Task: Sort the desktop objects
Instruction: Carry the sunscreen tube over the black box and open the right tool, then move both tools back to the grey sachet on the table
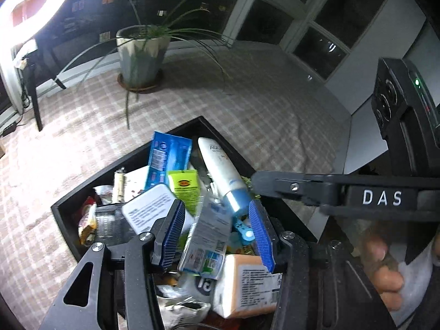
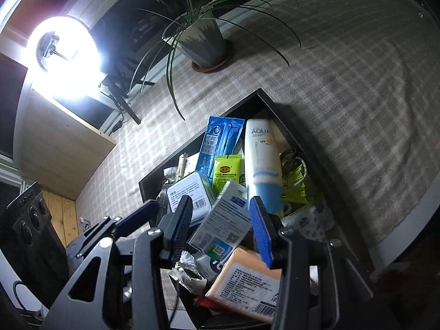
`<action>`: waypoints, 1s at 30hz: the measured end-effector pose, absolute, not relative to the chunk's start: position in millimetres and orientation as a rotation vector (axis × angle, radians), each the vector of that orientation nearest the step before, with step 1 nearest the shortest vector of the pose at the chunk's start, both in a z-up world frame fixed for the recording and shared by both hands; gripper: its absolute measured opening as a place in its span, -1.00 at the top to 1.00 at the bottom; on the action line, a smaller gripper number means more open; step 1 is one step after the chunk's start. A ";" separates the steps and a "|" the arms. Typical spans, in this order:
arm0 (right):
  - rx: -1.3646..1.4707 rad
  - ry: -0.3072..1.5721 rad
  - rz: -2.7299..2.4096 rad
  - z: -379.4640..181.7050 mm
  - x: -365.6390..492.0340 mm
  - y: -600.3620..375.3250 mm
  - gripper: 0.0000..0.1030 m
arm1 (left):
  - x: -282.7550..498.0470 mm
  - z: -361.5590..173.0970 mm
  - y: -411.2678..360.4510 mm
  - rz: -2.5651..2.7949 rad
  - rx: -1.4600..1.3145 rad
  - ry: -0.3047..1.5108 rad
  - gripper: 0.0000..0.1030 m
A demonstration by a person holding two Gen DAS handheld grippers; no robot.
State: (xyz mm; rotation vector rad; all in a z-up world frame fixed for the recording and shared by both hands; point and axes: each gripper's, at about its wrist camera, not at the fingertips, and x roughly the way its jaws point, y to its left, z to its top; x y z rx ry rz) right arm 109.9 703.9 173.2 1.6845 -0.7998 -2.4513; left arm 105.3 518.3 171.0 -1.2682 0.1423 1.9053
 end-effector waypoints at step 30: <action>1.687 -0.464 -2.303 172.4 52.0 471.6 0.17 | 19.9 139.0 240.3 2.229 -1.467 -0.048 0.10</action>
